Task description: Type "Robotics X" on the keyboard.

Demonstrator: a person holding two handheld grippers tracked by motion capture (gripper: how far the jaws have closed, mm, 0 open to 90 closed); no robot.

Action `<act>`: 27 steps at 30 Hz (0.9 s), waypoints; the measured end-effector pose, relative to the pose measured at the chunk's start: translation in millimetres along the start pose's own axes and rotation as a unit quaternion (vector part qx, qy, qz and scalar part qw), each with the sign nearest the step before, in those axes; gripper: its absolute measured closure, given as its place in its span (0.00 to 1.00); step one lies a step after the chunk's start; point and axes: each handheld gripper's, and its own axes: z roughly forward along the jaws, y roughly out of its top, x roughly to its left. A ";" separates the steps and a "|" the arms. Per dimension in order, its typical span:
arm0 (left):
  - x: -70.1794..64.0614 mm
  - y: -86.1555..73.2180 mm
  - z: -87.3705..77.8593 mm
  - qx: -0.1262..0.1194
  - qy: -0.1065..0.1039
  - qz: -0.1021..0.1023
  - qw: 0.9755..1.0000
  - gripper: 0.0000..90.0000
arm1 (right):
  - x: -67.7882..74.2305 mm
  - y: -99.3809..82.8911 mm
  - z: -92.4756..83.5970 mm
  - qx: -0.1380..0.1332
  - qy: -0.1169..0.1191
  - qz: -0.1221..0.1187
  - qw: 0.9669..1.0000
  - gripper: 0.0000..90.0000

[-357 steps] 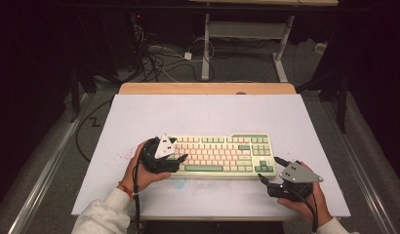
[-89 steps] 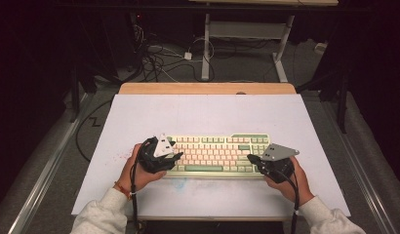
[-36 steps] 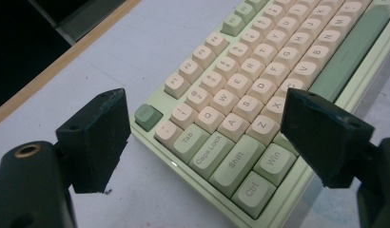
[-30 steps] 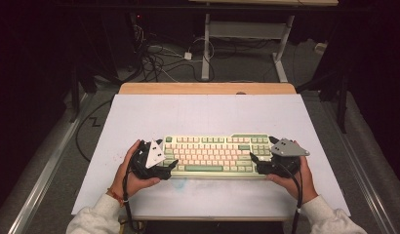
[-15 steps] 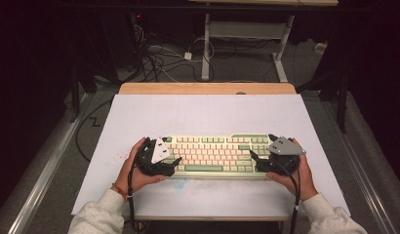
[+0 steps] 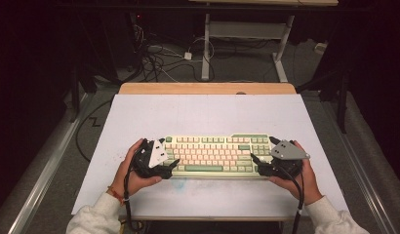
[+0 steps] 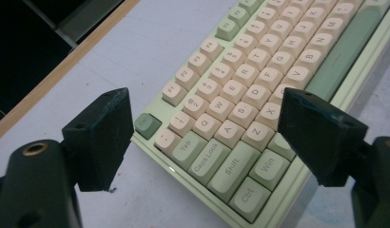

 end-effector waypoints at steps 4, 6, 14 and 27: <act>-1.4 -2.0 -6.2 -0.003 0.003 0.000 1.000 0.20 | 0.8 0.0 -3.3 0.002 -0.006 -0.004 1.000 0.22; -1.5 -4.1 -8.5 -0.004 0.004 -0.003 1.000 0.19 | 0.5 -0.5 -5.1 0.001 -0.008 -0.003 1.000 0.22; -1.8 -11.3 -17.5 -0.017 0.011 -0.009 1.000 0.19 | 0.4 -2.8 -12.0 0.001 -0.015 -0.002 1.000 0.23; -2.4 -22.6 -25.1 -0.010 0.020 -0.008 1.000 0.19 | -4.7 -11.7 -25.4 0.002 -0.024 0.001 1.000 0.23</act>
